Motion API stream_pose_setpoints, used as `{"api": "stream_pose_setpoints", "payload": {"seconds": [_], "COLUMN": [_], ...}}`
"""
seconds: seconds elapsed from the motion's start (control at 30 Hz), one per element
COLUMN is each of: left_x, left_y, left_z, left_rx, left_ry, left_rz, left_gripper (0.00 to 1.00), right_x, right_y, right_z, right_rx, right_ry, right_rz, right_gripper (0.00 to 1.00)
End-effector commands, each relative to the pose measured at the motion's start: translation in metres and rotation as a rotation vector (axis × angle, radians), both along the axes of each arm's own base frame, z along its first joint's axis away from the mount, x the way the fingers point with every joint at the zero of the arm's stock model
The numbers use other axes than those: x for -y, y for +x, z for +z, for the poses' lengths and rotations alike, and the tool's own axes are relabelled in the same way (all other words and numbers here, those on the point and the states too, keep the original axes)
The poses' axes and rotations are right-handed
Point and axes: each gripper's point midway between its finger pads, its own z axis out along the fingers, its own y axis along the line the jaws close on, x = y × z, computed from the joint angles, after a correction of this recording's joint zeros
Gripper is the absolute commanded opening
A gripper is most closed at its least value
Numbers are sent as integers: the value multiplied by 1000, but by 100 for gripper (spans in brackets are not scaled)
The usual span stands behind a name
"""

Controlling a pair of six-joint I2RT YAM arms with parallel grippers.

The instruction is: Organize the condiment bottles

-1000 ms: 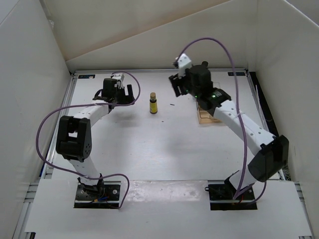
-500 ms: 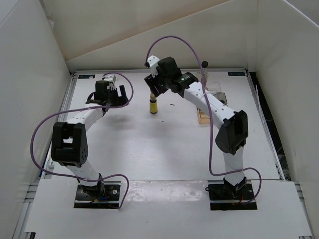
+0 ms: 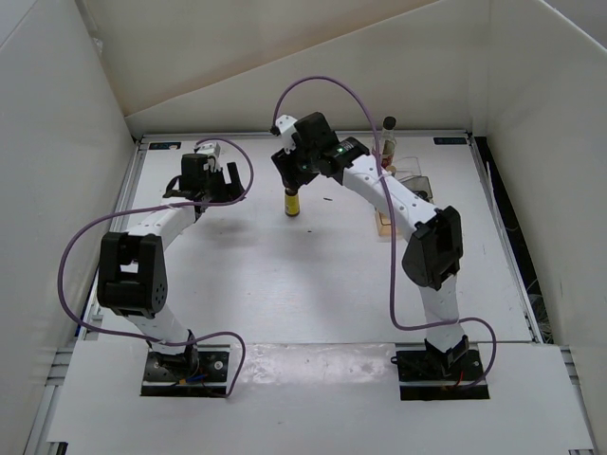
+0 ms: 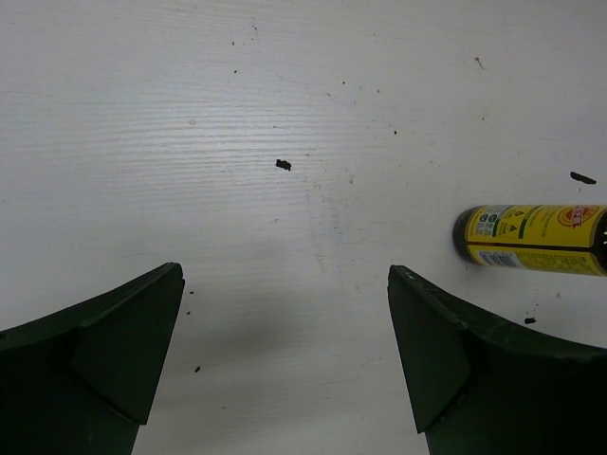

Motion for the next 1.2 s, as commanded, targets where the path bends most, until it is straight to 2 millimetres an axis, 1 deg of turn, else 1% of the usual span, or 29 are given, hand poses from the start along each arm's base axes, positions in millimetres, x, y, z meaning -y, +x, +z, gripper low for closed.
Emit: {"api": "stream_pose_setpoints", "payload": {"seconds": [0.0, 0.07, 0.1, 0.13, 0.23, 0.3, 0.33, 0.47, 0.6, 0.77, 1.0, 1.13, 1.17], "left_x": [2, 2, 1, 2, 0, 0, -1, 0, 0, 1, 1, 1, 0], "left_y": [4, 4, 6, 5, 6, 7, 6, 9, 11, 11, 12, 14, 14], "left_z": [11, 10, 11, 9, 7, 7, 5, 3, 2, -1, -2, -2, -3], "left_rx": [33, 31, 36, 30, 26, 25, 20, 15, 13, 4, 2, 2, -3], "left_ry": [-21, -21, -17, -18, -17, -16, -14, -17, -21, -24, -15, -15, -15], "left_rz": [-4, -4, 0, -4, 2, -2, 4, -1, 0, -1, -5, -4, -2], "left_gripper": [100, 100, 100, 100, 100, 100, 100, 100, 100, 100, 100, 100, 100], "right_x": [-15, -19, -26, -19, -20, -19, -17, -13, -5, -1, -2, -8, -10], "right_y": [1, 1, -4, 4, 6, 11, 13, 21, 26, 32, 37, 36, 36], "right_z": [9, 7, 3, 2, -5, -9, -6, -9, -7, -10, -21, -22, -25], "right_rx": [5, 1, -7, -6, -15, -10, -6, 11, 17, 11, -14, -19, -23], "right_ry": [52, 52, 53, 52, 48, 43, 47, 23, 20, 26, 40, 61, 58], "right_rz": [23, 29, 47, 29, 31, 23, 18, 4, -12, -23, -28, -13, -10], "right_gripper": [61, 61, 61, 61, 61, 61, 61, 62, 67, 68, 68, 67, 67]}}
